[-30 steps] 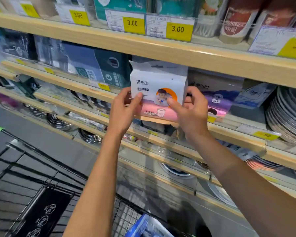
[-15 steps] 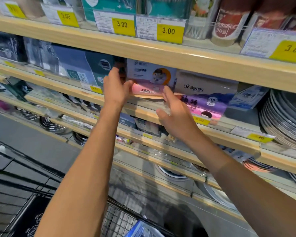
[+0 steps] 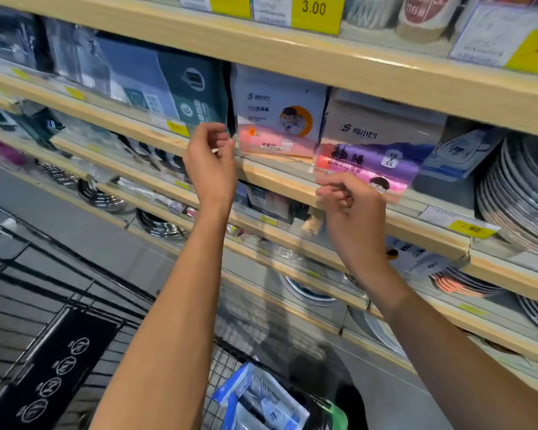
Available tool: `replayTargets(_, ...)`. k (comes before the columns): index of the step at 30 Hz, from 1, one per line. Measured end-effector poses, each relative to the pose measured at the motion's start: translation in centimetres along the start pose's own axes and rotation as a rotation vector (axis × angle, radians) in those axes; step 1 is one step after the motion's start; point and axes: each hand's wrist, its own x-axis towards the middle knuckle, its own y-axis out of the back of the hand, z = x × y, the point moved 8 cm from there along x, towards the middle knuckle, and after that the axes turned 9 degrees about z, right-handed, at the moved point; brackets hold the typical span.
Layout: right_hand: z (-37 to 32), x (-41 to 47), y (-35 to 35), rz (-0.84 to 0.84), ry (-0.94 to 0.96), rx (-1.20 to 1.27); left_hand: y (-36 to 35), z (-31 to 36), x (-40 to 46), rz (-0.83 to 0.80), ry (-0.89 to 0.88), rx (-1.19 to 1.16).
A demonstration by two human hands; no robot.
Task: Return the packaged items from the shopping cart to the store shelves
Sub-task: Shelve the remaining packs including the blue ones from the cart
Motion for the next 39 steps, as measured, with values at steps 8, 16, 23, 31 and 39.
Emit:
replayTargets(8, -2.2, -11.3, -7.9, -0.394, -0.051, 0.169, 13.3, -8.2, -8.5, 0.017, 0.228, 0.168)
replayTargets(16, 3.6, -33.0, -13.8, -1.052, -0.119, -0.002, 33.8, -25.5, -34.8, 0.113, 1.227, 0.401)
replayTargets(23, 17.7, -43.3, -6.6, -1.196, -0.199, -0.566, 31.6, -26.7, -56.8, -0.165, 1.801, 0.267)
replayTargets(31, 21.2, -43.1, -7.4, -1.241, -0.19, -0.65, 23.5, -26.4, -62.4, 0.027, 1.897, 0.063)
replayTargets(39, 26.8, -41.2, -7.4, -1.202, -0.645, -0.754, 22.1, -30.1, -64.9, 0.129, 1.983, -0.049)
